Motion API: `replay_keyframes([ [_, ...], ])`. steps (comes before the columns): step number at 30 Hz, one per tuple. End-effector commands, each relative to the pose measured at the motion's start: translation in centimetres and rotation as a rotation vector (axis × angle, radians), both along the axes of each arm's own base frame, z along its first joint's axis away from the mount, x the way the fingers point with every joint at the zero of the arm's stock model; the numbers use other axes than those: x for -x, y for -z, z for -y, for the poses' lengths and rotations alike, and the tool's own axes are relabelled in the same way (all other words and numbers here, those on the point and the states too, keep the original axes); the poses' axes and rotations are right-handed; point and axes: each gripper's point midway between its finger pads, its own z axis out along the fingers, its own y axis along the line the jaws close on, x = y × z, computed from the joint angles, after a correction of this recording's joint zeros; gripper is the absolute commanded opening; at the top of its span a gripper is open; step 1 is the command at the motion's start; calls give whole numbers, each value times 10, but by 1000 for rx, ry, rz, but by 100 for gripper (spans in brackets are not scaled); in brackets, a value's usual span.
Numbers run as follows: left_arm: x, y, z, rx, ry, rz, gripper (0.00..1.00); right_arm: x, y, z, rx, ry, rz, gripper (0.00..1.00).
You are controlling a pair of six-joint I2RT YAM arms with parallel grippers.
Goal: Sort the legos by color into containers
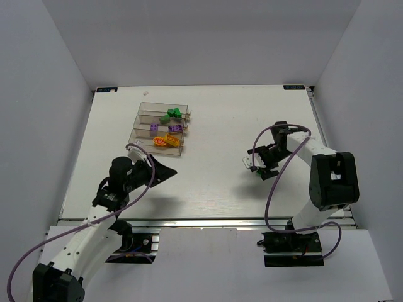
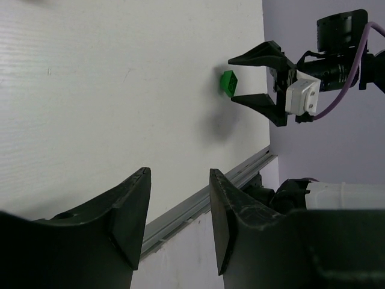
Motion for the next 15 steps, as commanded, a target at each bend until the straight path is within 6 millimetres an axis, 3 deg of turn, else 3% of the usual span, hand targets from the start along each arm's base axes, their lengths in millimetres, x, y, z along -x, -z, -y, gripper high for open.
replay_keyframes([
  [1,7,8,-5,-12,-25,-29,54,-24,2,9,75,-222,168,83],
  [6,10,12,-8,-20,-35,-39,54,-23,8,18,139,-271,136,77],
  [11,10,12,-9,-25,-41,-44,54,-21,14,22,161,-288,111,64],
  [12,9,11,-10,-27,-48,-40,54,-20,14,20,157,-292,106,59],
  [13,9,9,-10,-24,-48,-37,54,-20,12,18,149,-294,105,43],
  [15,9,9,-11,-27,-53,-35,54,-19,12,15,138,-299,96,25],
])
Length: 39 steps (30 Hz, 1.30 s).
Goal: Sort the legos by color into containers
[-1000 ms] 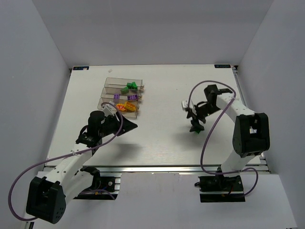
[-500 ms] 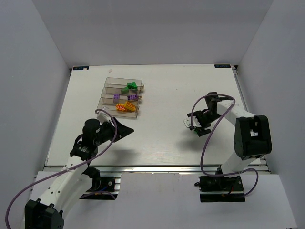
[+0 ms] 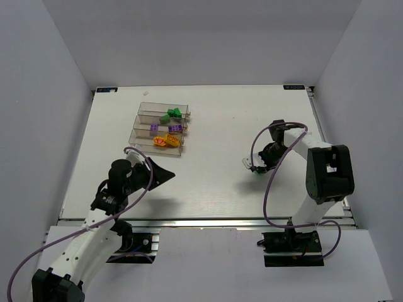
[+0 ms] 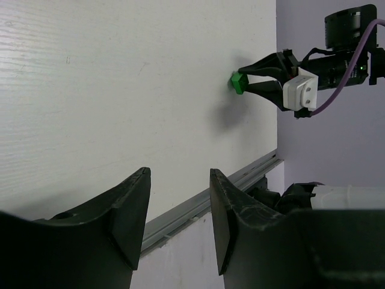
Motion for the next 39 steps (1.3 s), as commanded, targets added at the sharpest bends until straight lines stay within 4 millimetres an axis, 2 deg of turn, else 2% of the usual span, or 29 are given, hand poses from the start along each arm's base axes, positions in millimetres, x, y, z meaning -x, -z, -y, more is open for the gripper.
replay_keyframes([
  [1,0,-2,-3,-7,-20,8,54,-8,-9,-11,-36,-284,94,16],
  [4,1,-2,-4,-15,-24,6,54,-7,-17,-25,-104,-252,74,9],
  [5,1,-3,-5,-17,-28,5,54,-18,-29,-35,-141,-222,95,8],
  [6,1,-2,-5,-17,-29,1,54,-20,-41,-56,-225,-114,48,5],
  [7,1,-2,-6,-22,-35,0,54,-44,-61,-72,-287,-49,81,5],
  [8,1,-2,-7,-24,-39,2,54,-57,-74,-84,-334,22,74,2],
  [9,1,-1,-8,-24,-44,-1,54,-64,-90,-113,-410,75,50,0],
  [10,1,-1,-9,-25,-54,-4,54,-73,-93,-124,-433,302,-83,0],
  [11,0,0,-10,-24,-62,-8,54,-113,-121,-141,-501,382,13,0],
  [12,-1,0,-10,-23,-67,-4,54,-121,-133,-163,-558,463,-25,0],
  [13,-1,-1,-10,-21,-68,-6,54,-129,-129,-183,-567,651,-108,0],
  [14,-2,-2,-10,-21,-70,-4,54,-142,-157,-209,-631,642,-79,0],
  [15,-3,-2,-10,-23,-71,-8,54,-148,-164,-221,-651,678,-98,0],
  [16,-3,-2,-10,-27,-71,-9,54,-157,-146,-238,-621,806,-152,0],
  [17,-4,-2,-10,-32,-70,-16,54,-160,-147,-258,-626,833,-157,0],
  [18,-5,-5,-10,-34,-71,-6,54,-183,-153,-270,-650,878,-128,0],
  [19,-6,-5,-10,-37,-70,-6,54,-181,-156,-293,-669,962,-167,0],
  [21,-7,-6,-10,-40,-74,-7,54,-214,-165,-307,-722,1067,-55,0],
  [22,-8,-7,-10,-40,-75,-6,54,-220,-165,-313,-736,1093,-23,0],
  [23,-8,-8,-11,-40,-77,-4,54,-213,-164,-333,-746,1069,-3,0],
  [24,-8,-9,-11,-42,-79,-5,54,-220,-173,-341,-801,1043,40,0],
  [25,-9,-9,-12,-44,-84,-6,54,-219,-160,-346,-798,1038,58,0],
  [27,-9,-10,-12,-41,-87,-6,54,-216,-160,-359,-840,1009,106,0],
  [29,-8,-10,-12,-40,-93,-11,54,-227,-162,-365,-882,1014,153,0],
  [30,-7,-10,-13,-39,-94,-15,54,-233,-146,-367,-861,1044,176,0],
  [31,-7,-10,-13,-41,-97,-16,54,-240,-162,-369,-901,1049,198,0],
  [32,-6,-10,-13,-39,-98,-18,54,-242,-158,-370,-897,1059,204,0],
  [34,-4,-8,-14,-45,-99,-27,54,-250,-164,-374,-953,1054,238,0],
  [39,-2,-7,-14,-39,-100,-39,54,-251,-142,-376,-946,1055,264,11],
])
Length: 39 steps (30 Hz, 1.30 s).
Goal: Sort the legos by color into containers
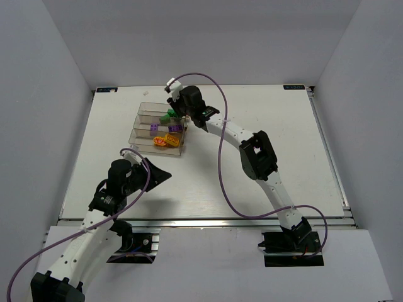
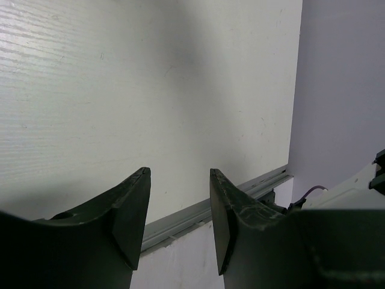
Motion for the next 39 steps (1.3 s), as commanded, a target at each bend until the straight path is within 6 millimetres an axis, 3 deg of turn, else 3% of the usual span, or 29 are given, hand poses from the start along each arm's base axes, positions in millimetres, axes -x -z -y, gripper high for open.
replay_keyframes([
  [1,-1,-14,0,10,-8,23,54,-20,-24,-2,-81,69,115,13],
  [6,0,-16,-2,6,-18,17,54,-20,-16,-8,-119,57,116,26],
  [11,1,-16,-3,5,-24,11,54,-9,-13,-17,-138,-8,85,26],
  [18,0,-19,-2,14,-25,18,54,2,-5,-25,-160,-67,36,60],
  [20,1,-20,-3,10,-27,18,54,6,-9,-28,-163,-93,36,68],
  [26,0,-22,-2,19,-27,33,54,7,-25,-22,-171,-99,46,72],
  [27,0,-23,-2,20,-25,36,54,8,-32,-21,-173,-104,48,74],
  [28,0,-23,-2,22,-26,35,54,13,-50,-20,-185,-128,57,78],
  [29,-1,-27,-2,23,-25,48,54,18,-53,-15,-169,-138,38,87],
  [30,-1,-29,-2,22,-23,53,55,19,-60,-8,-159,-137,33,89],
  [31,-2,-31,-2,17,-19,66,61,27,-94,2,-167,-147,64,89],
  [32,-3,-37,-2,18,-17,82,65,35,-84,14,-132,-141,15,89],
  [33,-4,-39,-2,13,-17,87,70,44,-90,22,-120,-139,1,89],
  [34,-5,-43,-3,3,-12,107,80,54,-125,41,-135,-119,15,89],
  [35,-7,-51,-3,0,-14,130,84,69,-105,56,-81,-111,-63,89],
  [36,-8,-54,-4,-12,-10,148,88,79,-108,67,-67,-106,-82,89],
  [37,-10,-56,-4,-19,-6,162,94,91,-139,87,-80,-74,-54,89],
  [38,-13,-60,-3,-24,-4,180,98,100,-141,100,-72,-56,-65,89],
  [39,-15,-64,-3,-32,4,199,98,116,-114,117,-21,-41,-129,89],
])
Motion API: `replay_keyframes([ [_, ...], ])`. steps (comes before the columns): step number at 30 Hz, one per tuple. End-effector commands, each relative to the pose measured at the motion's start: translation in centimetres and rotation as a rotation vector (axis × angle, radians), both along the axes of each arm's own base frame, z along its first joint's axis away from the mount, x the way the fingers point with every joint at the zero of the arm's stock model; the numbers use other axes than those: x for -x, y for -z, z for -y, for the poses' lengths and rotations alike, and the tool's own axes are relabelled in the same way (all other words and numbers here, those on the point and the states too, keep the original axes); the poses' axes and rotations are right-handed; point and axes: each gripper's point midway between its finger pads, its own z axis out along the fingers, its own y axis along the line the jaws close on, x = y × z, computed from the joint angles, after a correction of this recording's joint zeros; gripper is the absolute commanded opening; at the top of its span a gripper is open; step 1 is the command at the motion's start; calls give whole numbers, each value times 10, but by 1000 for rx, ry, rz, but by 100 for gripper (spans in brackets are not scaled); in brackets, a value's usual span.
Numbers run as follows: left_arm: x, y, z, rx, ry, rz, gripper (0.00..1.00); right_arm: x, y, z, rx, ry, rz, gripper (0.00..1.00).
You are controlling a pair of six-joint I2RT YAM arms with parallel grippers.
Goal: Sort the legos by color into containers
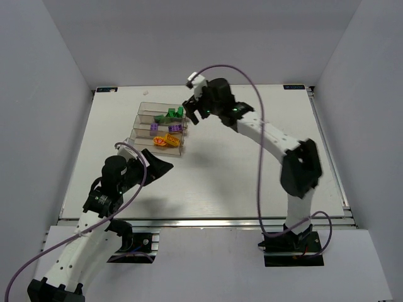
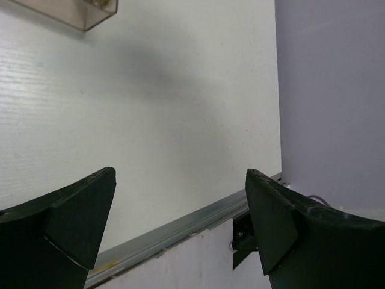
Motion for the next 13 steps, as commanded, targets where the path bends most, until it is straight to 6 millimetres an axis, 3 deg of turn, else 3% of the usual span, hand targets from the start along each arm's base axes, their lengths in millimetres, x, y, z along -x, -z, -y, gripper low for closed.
replay_keyframes([
  [1,-10,-26,1,-31,24,114,98,45,-64,60,-16,55,33,89],
  [2,-14,-30,4,-35,42,136,98,58,-30,78,42,76,-16,89],
  [3,-15,-29,6,-39,57,136,98,69,-48,97,35,113,28,89],
  [5,-20,-34,11,-32,78,164,98,83,-36,121,63,167,22,89],
  [6,-22,-31,14,-35,97,157,98,95,-16,134,94,183,-10,89],
  [7,-24,-36,16,-30,107,179,98,106,-25,147,90,205,3,89],
  [9,-28,-36,20,-31,129,179,98,124,-19,165,95,215,-14,89],
  [13,-35,-45,24,-35,146,219,98,139,-16,188,103,246,-18,89],
])
